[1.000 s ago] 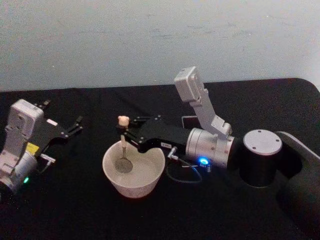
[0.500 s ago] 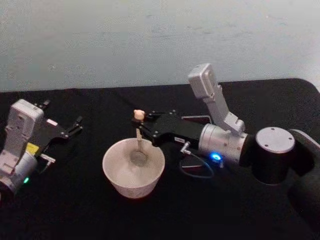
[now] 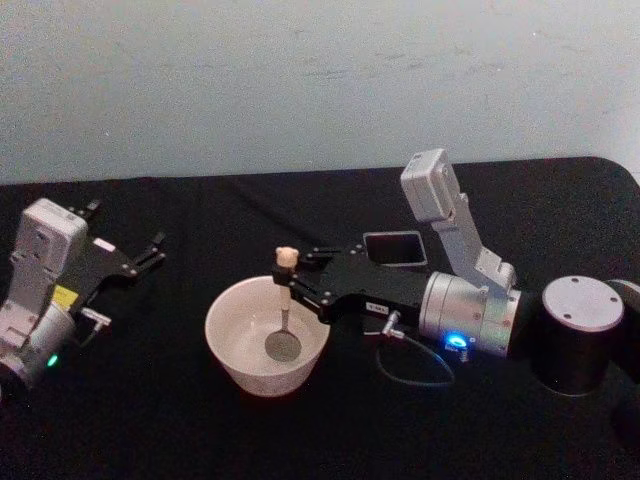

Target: Pick up the stirring spoon with one hand, stir inside the cup, then place it back in its original position.

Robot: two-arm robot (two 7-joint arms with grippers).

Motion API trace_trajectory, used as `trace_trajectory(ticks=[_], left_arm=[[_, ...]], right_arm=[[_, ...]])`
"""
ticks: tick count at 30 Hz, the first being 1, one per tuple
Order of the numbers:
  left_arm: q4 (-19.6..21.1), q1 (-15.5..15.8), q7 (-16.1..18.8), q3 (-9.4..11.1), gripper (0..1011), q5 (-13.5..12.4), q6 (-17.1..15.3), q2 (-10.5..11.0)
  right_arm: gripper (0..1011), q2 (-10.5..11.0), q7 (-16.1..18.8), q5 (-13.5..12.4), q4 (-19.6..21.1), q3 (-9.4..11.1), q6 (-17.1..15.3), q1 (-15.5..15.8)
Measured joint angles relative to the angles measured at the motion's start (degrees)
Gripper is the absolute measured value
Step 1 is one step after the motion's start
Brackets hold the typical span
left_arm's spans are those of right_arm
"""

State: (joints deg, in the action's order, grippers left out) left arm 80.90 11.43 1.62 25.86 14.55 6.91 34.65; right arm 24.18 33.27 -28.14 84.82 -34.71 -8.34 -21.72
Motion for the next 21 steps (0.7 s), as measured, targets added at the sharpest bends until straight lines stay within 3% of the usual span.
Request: trace_trajectory(ticks=[21], left_arm=[[0.0, 0.0, 0.0, 0.0, 1001, 0.0, 0.0, 0.0]], right_arm=[[211, 0.0, -1.7, -2.1, 1.5, 0.4, -0.5, -0.4]])
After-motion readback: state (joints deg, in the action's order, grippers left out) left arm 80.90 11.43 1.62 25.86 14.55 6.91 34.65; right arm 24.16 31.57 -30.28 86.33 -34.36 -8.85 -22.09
